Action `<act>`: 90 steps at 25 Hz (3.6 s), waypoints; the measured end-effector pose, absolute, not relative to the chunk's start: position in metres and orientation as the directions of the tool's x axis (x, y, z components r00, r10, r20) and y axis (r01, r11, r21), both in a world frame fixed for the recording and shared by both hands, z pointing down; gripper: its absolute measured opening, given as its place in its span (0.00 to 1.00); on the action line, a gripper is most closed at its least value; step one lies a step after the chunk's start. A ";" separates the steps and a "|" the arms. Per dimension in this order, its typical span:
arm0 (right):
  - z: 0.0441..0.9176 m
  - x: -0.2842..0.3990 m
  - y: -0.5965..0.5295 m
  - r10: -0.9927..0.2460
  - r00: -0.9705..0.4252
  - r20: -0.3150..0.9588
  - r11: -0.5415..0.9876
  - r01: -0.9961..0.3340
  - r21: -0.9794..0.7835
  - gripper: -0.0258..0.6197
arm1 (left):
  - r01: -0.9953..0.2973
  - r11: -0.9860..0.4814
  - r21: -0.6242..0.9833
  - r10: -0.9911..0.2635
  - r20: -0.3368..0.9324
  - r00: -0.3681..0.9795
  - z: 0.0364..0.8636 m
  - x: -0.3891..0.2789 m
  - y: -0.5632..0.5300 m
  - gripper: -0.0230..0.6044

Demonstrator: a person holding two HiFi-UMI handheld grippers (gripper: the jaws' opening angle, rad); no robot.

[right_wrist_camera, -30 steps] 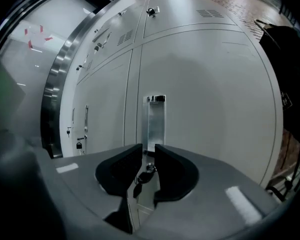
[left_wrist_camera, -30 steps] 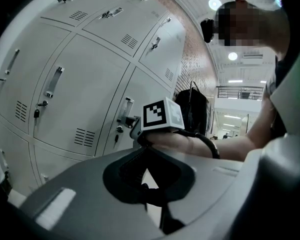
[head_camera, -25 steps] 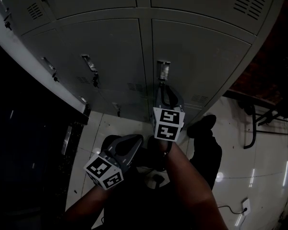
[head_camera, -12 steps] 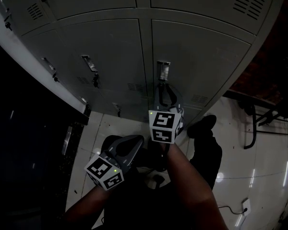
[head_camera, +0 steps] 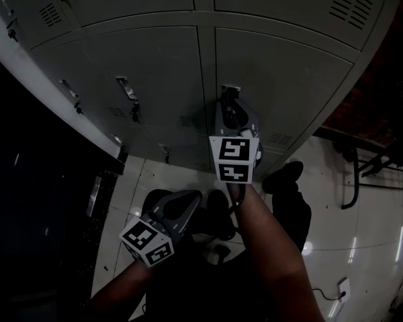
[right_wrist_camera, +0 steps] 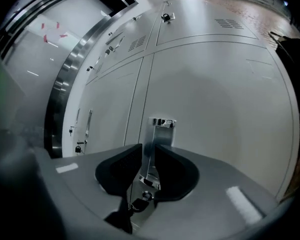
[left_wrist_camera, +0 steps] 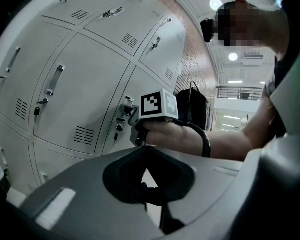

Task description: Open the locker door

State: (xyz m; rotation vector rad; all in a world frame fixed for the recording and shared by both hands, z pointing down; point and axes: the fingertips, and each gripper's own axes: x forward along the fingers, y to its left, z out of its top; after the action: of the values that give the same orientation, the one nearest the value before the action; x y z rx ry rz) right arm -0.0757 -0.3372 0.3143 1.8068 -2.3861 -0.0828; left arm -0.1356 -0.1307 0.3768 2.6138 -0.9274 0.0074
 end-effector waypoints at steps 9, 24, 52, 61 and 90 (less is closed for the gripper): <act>0.313 -0.081 -0.331 -0.943 -0.323 0.078 0.328 -0.943 0.060 0.12 | -0.611 -0.716 0.337 -0.608 0.128 0.783 0.375 -0.137 -0.131 0.06; 0.312 -0.091 -0.236 -0.814 -0.578 0.060 0.581 -0.813 0.034 0.12 | -0.572 -0.756 0.319 -0.562 0.131 0.816 0.371 -0.140 -0.118 0.06; 0.309 0.018 -0.084 -0.387 -0.921 0.050 0.921 -0.384 0.058 0.12 | -0.450 -0.846 0.285 -0.428 0.140 0.893 0.371 -0.072 -0.074 0.06; 0.309 0.058 -0.067 -0.395 -0.916 0.065 0.918 -0.391 0.073 0.15 | -0.444 -0.849 0.286 -0.424 0.134 0.896 0.372 -0.067 -0.072 0.06; 0.315 0.009 -0.018 -0.614 -0.788 0.049 0.787 -0.615 -0.039 0.04 | -0.458 -0.836 0.303 -0.440 0.129 0.889 0.368 -0.069 -0.058 0.05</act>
State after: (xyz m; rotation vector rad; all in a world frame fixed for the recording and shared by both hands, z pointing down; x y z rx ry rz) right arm 0.0094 -0.0184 0.3155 1.0105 -2.9376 0.0821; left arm -0.0694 -0.0580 0.3680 2.7292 -0.6679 0.0765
